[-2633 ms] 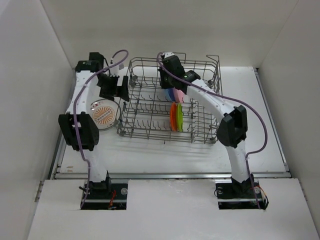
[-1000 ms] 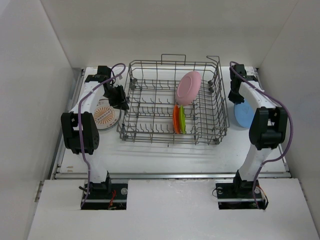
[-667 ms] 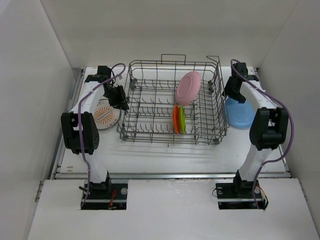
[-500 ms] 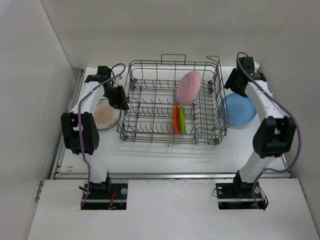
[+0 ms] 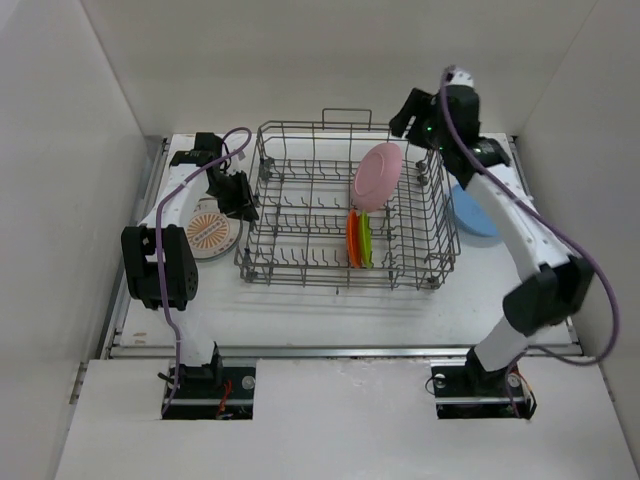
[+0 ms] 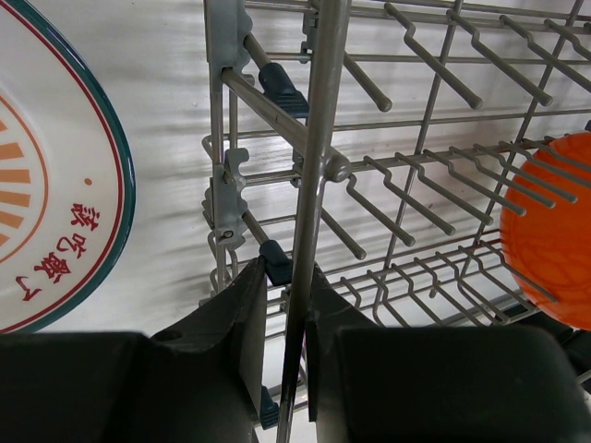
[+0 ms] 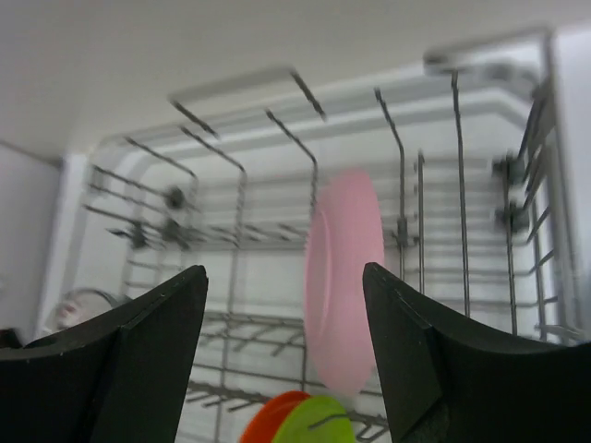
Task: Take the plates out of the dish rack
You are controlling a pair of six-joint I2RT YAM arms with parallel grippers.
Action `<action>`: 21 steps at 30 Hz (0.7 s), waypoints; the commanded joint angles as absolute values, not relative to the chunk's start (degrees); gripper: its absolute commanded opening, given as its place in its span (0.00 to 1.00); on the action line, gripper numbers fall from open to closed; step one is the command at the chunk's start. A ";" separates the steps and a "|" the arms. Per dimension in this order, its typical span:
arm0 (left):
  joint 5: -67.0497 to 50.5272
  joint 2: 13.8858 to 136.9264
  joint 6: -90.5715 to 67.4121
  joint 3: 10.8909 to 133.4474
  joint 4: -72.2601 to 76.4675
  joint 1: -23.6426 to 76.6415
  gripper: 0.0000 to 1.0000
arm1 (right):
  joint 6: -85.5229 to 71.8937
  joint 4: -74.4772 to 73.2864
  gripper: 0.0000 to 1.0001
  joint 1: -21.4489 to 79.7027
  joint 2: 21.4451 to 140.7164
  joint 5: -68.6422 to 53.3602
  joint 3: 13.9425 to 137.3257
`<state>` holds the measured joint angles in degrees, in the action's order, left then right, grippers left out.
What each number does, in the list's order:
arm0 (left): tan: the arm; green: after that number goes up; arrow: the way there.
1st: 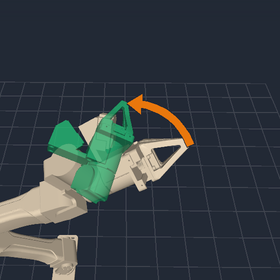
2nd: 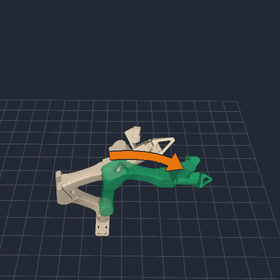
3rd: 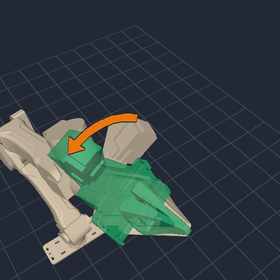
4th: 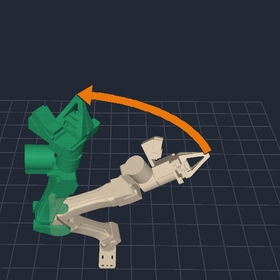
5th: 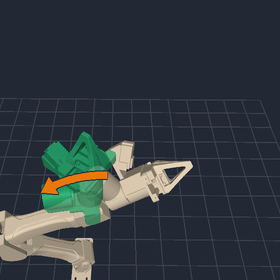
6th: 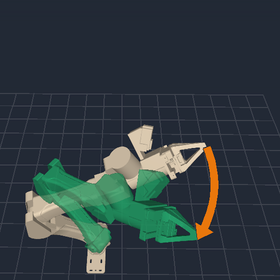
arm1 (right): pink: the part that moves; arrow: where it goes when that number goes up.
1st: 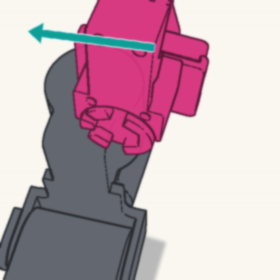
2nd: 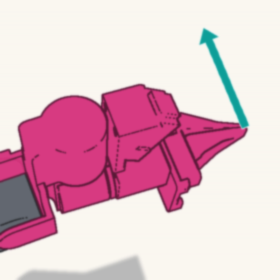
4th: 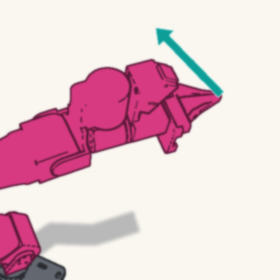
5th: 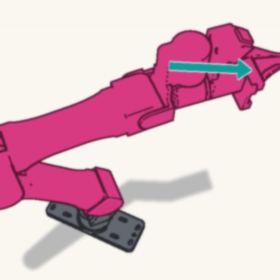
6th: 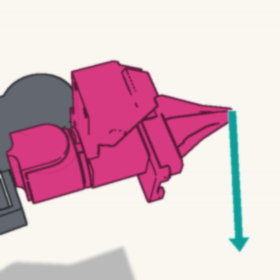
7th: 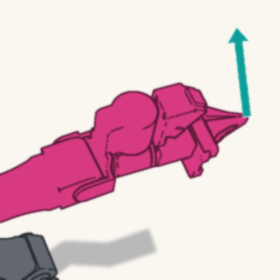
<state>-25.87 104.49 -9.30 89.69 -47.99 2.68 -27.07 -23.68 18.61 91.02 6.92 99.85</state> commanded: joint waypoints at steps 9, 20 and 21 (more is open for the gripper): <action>-30.76 100.29 -11.34 88.59 -48.78 3.25 0.00 | -31.11 -33.22 0.79 18.46 103.53 6.95 102.48; -30.23 100.28 -10.81 88.59 -48.78 3.25 0.00 | -28.22 -26.81 0.00 18.46 101.95 -4.04 101.95; -30.23 100.28 -10.81 88.59 -48.78 3.25 0.00 | -28.21 -26.28 0.00 18.46 101.08 -5.26 103.35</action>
